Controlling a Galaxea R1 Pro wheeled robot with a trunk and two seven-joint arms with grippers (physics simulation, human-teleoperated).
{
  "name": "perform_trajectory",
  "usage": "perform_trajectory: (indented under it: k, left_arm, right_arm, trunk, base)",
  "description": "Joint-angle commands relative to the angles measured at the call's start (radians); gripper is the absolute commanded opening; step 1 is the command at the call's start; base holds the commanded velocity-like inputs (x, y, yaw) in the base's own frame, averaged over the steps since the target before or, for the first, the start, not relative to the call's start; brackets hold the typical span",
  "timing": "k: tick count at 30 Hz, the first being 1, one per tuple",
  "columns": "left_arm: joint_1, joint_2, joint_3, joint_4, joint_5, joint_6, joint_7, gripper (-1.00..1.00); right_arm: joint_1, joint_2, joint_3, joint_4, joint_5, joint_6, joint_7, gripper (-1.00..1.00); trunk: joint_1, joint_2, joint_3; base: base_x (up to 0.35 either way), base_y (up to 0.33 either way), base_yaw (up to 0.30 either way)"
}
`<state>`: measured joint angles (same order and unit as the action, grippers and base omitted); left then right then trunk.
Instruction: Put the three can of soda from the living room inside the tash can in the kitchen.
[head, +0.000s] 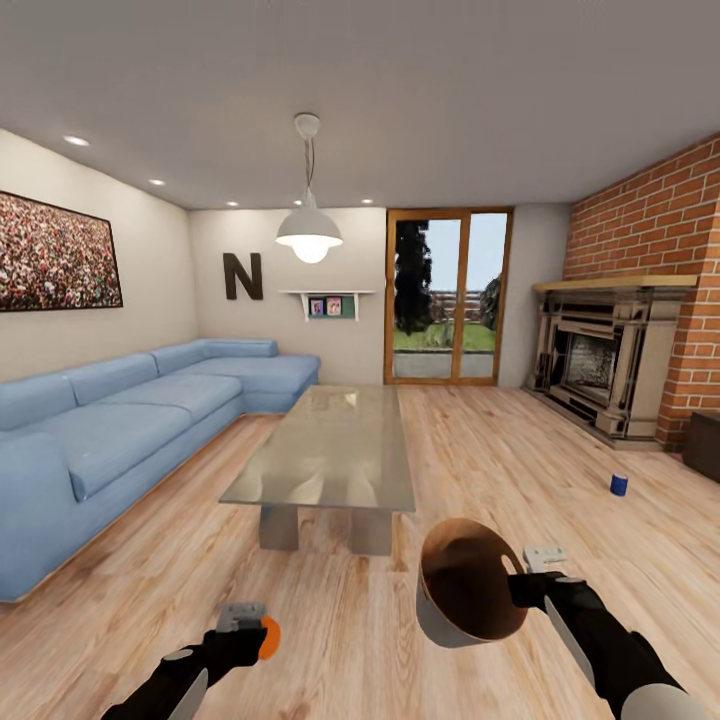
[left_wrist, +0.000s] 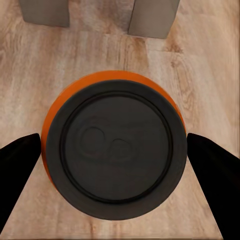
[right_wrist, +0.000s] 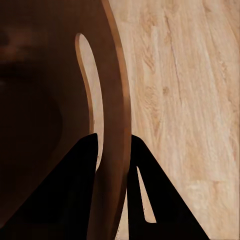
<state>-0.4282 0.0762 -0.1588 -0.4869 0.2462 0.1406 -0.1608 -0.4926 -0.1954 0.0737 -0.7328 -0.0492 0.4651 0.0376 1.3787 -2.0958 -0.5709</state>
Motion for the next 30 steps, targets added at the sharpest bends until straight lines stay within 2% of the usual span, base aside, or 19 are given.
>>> perform_trajectory:
  k: [1, 4, 6, 7, 11, 18, 29, 30]
  left_arm:
    - [0.0, 0.0, 0.0, -0.001, 0.0, 0.005, -0.003, -1.0]
    - [-0.007, -0.001, 0.001, -0.018, 0.0, 0.038, -0.011, -1.0]
    - [-0.009, -0.001, 0.001, -0.043, 0.001, 0.066, -0.013, -1.0]
    - [-0.01, 0.0, 0.001, -0.076, 0.0, 0.1, -0.013, -1.0]
    - [-0.01, 0.0, 0.001, -0.115, -0.001, 0.142, -0.014, -1.0]
    - [-0.01, 0.0, 0.002, -0.117, 0.001, 0.154, -0.012, -1.0]
    - [-0.01, 0.0, 0.004, -0.109, -0.004, 0.155, -0.005, -1.0]
    - [-0.016, -0.005, -0.001, -0.115, 0.002, 0.149, -0.011, -1.0]
  right_arm:
    - [0.0, 0.0, -0.001, 0.001, -0.004, 0.0, 0.006, -1.0]
    - [0.0, 0.001, 0.0, 0.005, -0.002, -0.001, 0.006, -1.0]
    - [0.0, 0.002, 0.0, 0.012, 0.013, -0.001, 0.005, -1.0]
    - [0.0, 0.003, 0.0, 0.032, 0.049, -0.003, 0.004, -1.0]
    - [0.0, 0.005, 0.0, 0.064, 0.08, -0.016, -0.021, -1.0]
    - [0.0, 0.005, -0.001, 0.142, 0.085, -0.039, -0.059, -1.0]
    - [-0.001, 0.006, -0.002, 0.169, 0.082, -0.042, -0.063, -1.0]
    - [-0.004, 0.001, -0.005, 0.176, 0.08, -0.047, -0.062, -1.0]
  trunk:
    - [-0.004, 0.007, 0.003]
    - [-0.015, 0.028, 0.013]
    - [-0.023, 0.042, 0.019]
    - [-0.027, 0.049, 0.022]
    - [-0.042, 0.077, 0.035]
    - [-0.069, 0.126, 0.057]
    - [-0.111, 0.203, 0.091]
    - [-0.111, 0.203, 0.091]
  base:
    - [0.0, 0.0, 0.0]
    - [0.0, 0.0, 0.0]
    - [0.0, 0.0, 0.0]
    - [0.0, 0.0, 0.0]
    - [0.0, 0.0, 0.0]
    - [0.0, 0.0, 0.0]
    - [0.0, 0.0, 0.0]
    - [0.0, 0.0, 0.0]
